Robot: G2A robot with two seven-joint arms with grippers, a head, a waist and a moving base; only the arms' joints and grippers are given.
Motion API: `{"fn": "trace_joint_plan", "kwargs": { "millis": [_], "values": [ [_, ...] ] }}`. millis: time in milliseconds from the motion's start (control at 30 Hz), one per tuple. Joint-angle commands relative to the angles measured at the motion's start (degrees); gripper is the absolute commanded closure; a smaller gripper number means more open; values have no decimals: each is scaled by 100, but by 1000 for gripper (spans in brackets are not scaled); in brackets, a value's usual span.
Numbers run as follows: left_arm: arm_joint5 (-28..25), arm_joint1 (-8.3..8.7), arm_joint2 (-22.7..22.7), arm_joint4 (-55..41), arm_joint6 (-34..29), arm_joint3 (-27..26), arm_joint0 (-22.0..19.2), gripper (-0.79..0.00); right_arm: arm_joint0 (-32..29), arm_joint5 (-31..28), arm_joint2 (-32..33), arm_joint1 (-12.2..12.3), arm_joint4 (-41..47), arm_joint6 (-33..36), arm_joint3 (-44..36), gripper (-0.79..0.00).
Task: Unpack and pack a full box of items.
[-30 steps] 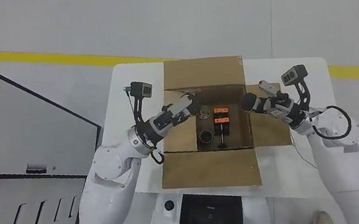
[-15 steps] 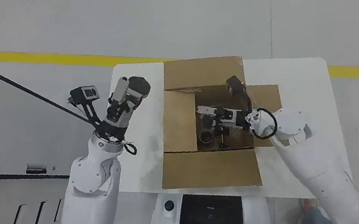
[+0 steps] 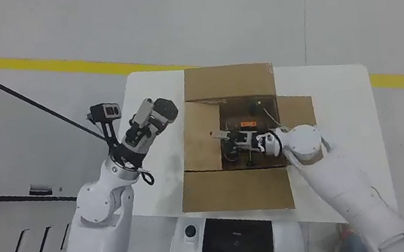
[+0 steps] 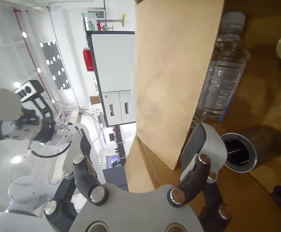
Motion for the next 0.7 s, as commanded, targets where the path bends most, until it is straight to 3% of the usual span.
{"fn": "trace_joint_plan", "kwargs": {
  "millis": [0, 367, 667],
  "values": [
    [-12, 3, 14, 51, 89, 23, 20, -785, 112, -17, -157, -50, -31, -115, 191, -785],
    [57, 47, -98, 75, 245, 1, 204, -785, 591, -271, -668, -284, 41, -435, 1083, -785],
    [47, 70, 2, 70, 276, 16, 110, -785, 443, -1398, -492, -337, 1176, 49, 1225, -785]
  ]
}}
